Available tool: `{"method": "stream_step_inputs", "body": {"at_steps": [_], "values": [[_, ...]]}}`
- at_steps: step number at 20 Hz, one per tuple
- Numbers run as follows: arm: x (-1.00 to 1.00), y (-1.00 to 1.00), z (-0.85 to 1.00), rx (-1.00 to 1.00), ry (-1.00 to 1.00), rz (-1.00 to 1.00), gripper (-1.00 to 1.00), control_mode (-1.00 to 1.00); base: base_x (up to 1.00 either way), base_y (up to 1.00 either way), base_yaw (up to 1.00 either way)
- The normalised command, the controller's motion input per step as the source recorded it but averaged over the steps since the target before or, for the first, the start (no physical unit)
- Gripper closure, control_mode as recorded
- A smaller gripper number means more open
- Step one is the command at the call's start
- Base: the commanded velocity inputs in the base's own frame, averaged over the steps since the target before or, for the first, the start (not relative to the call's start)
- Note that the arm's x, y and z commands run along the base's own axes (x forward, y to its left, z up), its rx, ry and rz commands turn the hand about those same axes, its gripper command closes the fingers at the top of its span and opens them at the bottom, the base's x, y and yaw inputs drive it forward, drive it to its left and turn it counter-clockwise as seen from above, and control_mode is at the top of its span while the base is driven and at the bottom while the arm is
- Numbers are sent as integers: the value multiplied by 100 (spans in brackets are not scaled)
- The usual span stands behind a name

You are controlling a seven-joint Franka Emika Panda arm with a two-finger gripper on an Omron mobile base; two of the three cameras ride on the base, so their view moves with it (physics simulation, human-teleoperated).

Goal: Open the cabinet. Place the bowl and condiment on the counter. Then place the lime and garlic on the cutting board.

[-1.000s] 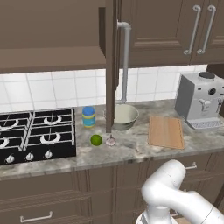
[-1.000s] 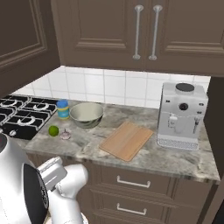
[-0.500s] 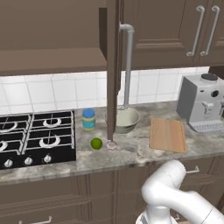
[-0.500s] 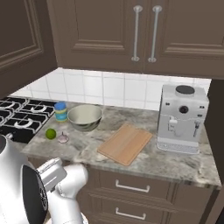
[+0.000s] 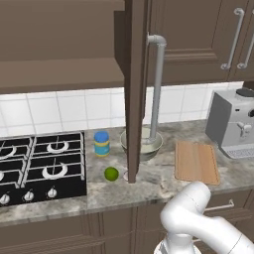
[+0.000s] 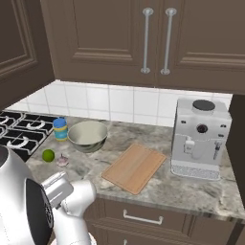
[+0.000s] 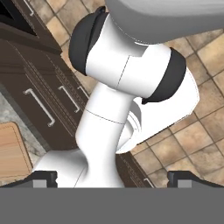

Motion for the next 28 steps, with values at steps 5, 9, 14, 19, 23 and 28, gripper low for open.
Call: {"method": "stream_step_inputs", "body": {"at_steps": [5,9,14,19,23,28], "values": [[0,0,0,0,0,0,-100,100,21,-3,0],[3,-2,0,0,0,2,-100,-100,0,0,0],[0,0,10,0,-2,7,-100,-100,0,0,0],[2,17,28,0,-9,5,-100,-100,0,0,0],[0,29,11,0,-7,5,-100,-100,0,0,0],[19,34,8,0,0,2,-100,-100,0,0,0]]}}
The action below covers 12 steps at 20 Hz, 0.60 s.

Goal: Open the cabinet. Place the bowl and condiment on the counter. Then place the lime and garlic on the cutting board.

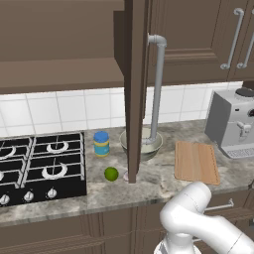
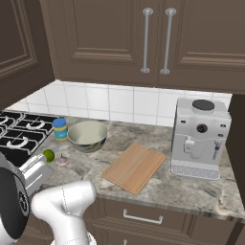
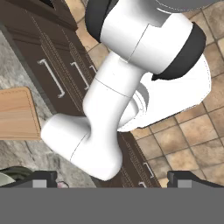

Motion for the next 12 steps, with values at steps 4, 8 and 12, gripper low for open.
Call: {"method": "stream_step_inputs", "body": {"at_steps": [4,8,12], "values": [[54,14,1,0,1,1,-100,-100,0,0,0],[49,1,0,0,0,11,-100,-100,0,0,0],[43,0,0,2,0,21,-100,-100,0,0,0]]}}
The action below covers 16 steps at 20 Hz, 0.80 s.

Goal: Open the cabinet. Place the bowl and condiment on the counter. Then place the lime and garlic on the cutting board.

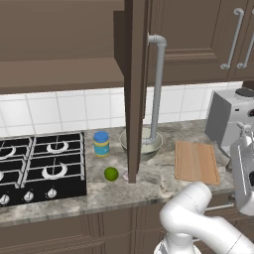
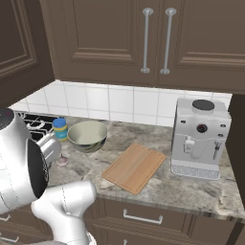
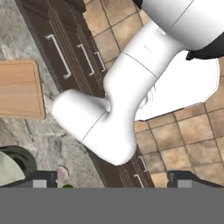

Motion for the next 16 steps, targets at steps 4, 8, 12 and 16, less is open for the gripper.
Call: {"method": "stream_step_inputs", "body": {"at_steps": [4,8,12,16], "values": [[36,5,-7,2,0,20,-100,-100,0,0,0],[27,25,-7,0,4,18,-100,-100,0,0,0],[30,25,-9,0,4,17,-100,-100,0,0,0],[24,14,-5,1,0,19,-100,-100,0,0,0]]}}
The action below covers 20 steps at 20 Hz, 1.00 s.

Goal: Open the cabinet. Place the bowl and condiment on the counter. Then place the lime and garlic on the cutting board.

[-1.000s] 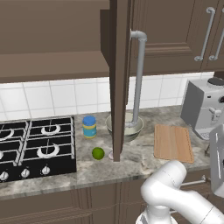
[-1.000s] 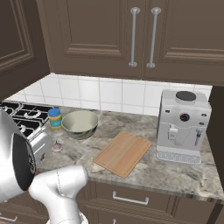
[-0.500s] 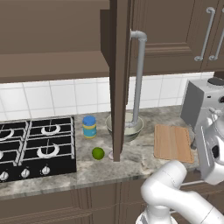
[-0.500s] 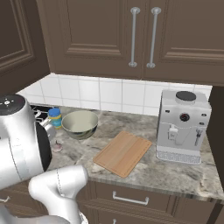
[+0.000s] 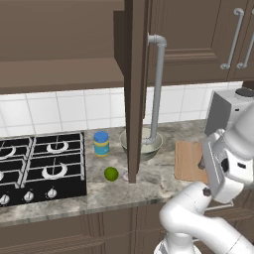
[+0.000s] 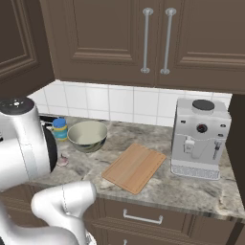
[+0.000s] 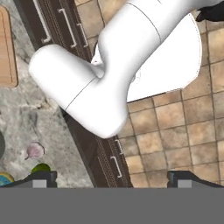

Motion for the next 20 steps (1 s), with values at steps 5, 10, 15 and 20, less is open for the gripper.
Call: {"method": "stream_step_inputs", "body": {"at_steps": [5,10,15,20], "values": [[10,11,-6,1,0,18,-100,-100,0,0,0],[13,42,-1,0,-2,2,-100,-100,0,0,0],[34,38,-3,0,2,0,-100,-100,0,0,0],[25,13,-5,0,-5,-9,-100,-100,0,0,0]]}}
